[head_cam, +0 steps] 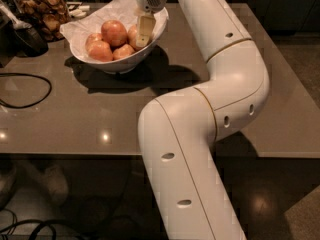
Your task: Pick apple from white bowl
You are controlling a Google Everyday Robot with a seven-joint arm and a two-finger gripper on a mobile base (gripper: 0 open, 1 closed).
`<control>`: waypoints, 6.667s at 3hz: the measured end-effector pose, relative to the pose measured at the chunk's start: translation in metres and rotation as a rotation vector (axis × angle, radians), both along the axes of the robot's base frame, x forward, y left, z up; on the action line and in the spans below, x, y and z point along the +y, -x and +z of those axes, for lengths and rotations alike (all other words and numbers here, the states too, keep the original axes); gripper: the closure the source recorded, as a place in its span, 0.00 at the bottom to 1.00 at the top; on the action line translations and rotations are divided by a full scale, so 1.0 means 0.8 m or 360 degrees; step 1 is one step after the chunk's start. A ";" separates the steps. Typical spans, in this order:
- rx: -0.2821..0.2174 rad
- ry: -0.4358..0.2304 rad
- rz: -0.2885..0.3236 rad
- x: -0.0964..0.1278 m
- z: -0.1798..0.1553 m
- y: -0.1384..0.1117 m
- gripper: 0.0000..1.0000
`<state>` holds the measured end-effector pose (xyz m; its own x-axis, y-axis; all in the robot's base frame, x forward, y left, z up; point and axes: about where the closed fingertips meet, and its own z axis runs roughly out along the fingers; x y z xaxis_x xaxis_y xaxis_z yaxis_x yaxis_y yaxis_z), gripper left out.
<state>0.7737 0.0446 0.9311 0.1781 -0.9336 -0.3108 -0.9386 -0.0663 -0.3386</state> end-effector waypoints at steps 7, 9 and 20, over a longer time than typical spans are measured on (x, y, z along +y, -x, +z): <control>-0.0006 0.0123 0.0104 0.014 -0.030 -0.010 0.29; 0.0005 0.0134 0.0112 0.011 -0.039 -0.012 0.29; -0.0021 0.0001 0.0017 0.031 0.022 0.010 1.00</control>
Offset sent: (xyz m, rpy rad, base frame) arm 0.1862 -0.0215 0.1398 -0.0752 0.0762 0.0539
